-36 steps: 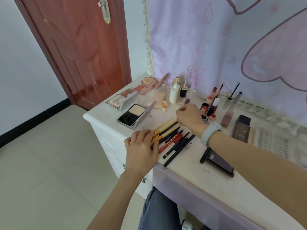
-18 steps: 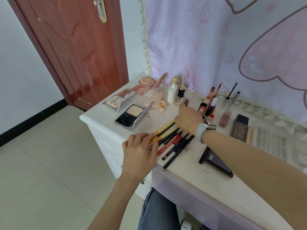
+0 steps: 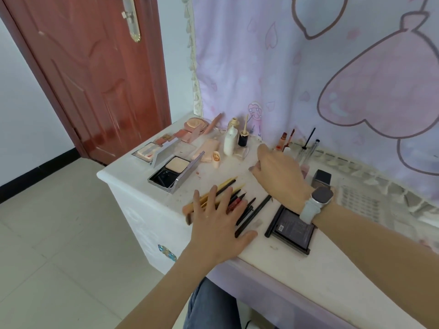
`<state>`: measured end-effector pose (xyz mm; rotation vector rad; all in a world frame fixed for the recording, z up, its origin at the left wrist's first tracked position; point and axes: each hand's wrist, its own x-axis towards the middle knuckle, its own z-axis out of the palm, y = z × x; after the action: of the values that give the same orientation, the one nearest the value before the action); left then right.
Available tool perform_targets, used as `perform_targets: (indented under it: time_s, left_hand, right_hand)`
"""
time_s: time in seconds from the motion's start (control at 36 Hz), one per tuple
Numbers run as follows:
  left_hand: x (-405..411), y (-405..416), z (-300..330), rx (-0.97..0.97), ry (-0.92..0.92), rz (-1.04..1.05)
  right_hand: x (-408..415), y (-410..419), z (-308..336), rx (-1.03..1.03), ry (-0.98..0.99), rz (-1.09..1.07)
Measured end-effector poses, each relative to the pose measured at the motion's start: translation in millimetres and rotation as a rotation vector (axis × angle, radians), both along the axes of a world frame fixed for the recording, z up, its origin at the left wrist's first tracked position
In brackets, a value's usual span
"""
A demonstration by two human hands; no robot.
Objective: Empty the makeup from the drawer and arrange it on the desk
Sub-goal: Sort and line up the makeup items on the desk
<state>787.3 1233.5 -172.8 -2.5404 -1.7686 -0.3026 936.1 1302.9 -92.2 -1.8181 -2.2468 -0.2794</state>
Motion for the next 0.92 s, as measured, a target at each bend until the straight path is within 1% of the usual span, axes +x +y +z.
perform_targets:
  time_s: [0.11, 0.19, 0.31, 0.36, 0.47, 0.56, 0.64, 0.72, 0.92]
  left_hand:
    - [5.4, 3.9, 0.4, -0.012, 0.022, -0.046]
    - [10.8, 4.3, 2.9, 0.000, 0.037, -0.102]
    - [19.7, 9.1, 0.5, -0.008, 0.074, -0.200]
    - [23.0, 12.8, -4.0, -0.042, 0.076, -0.196]
    - [22.9, 17.6, -10.2, -0.094, 0.095, -0.135]
    - [19.5, 20.1, -11.4, -0.124, 0.100, -0.087]
    - [15.5, 24.2, -10.1, -0.140, 0.119, -0.042]
    - [11.7, 28.6, -8.5, -0.150, 0.127, -0.016]
    - [8.3, 33.8, -6.3, -0.148, 0.136, 0.002]
  right_hand:
    - [10.7, -17.1, 11.9, 0.046, 0.031, -0.001]
    - [19.0, -27.0, 15.9, 0.091, 0.149, 0.033]
    - [29.5, -37.1, 18.6, 0.237, 0.317, 0.082]
    - [37.0, -37.8, 18.6, 0.255, 0.393, 0.047]
    - [49.3, -37.7, 14.8, 0.239, 0.642, -0.022]
    - [57.3, -39.3, 10.0, 0.276, 0.792, -0.058]
    - [63.2, -40.9, 7.1, 0.253, 0.925, -0.065]
    - [66.6, -39.9, 4.0, 0.219, 1.034, -0.115]
    - [69.8, -41.0, -1.8, 0.056, 1.330, -0.147]
